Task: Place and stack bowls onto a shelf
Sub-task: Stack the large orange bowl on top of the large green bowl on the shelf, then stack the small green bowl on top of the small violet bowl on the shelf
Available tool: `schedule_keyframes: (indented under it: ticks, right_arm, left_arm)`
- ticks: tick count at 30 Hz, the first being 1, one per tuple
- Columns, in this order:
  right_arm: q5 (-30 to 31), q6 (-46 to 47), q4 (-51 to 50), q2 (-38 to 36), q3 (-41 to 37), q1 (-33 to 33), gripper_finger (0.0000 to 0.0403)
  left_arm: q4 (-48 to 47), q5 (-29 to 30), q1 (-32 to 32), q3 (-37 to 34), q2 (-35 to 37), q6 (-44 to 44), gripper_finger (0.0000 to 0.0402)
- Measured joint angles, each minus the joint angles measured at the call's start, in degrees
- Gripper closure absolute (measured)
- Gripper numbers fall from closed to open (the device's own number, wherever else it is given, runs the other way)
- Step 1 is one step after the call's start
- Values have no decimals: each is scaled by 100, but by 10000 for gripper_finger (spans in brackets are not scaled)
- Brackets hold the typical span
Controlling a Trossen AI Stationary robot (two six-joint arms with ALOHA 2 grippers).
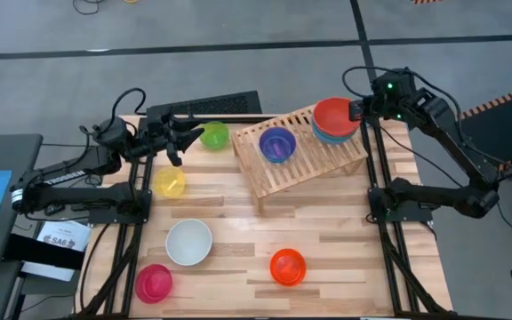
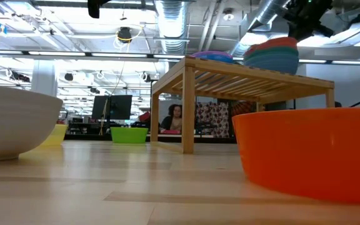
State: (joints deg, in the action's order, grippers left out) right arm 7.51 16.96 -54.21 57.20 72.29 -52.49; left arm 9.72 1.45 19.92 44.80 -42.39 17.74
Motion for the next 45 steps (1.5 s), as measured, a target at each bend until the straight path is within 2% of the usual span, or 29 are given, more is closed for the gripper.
schedule_keyframes:
  ticks: [12,15,20,26,30,34,37,42,45]
  right_arm:
    - [-7,-36,244,-203,31,135,385]
    - [-215,-9,655,-391,50,544,384]
    - [-679,-56,1349,-493,50,1584,384]
    - [-699,-230,2131,-272,50,2865,384]
    - [-467,-253,2478,-152,48,3224,383]
    - [-452,-248,2477,-161,48,3261,383]
    - [-452,-207,2469,-171,48,3261,383]
    - [-450,-203,2461,-169,48,3261,382]
    - [-450,-204,2469,-156,48,3261,382]
  left_arm:
    - [-1,3,0,0,0,-2,245]
    - [0,10,4,0,3,-113,245]
    - [-11,-77,4,0,-31,-213,245]
    - [-28,-168,4,0,-34,-354,245]
    - [-11,-167,4,0,-36,-352,245]
    - [-92,-8,4,119,-200,-315,245]
    - [-830,63,137,609,-639,-405,245]
    - [-3018,136,846,1787,-1703,-452,245]
    - [-4150,-227,1332,2194,-2451,-524,245]
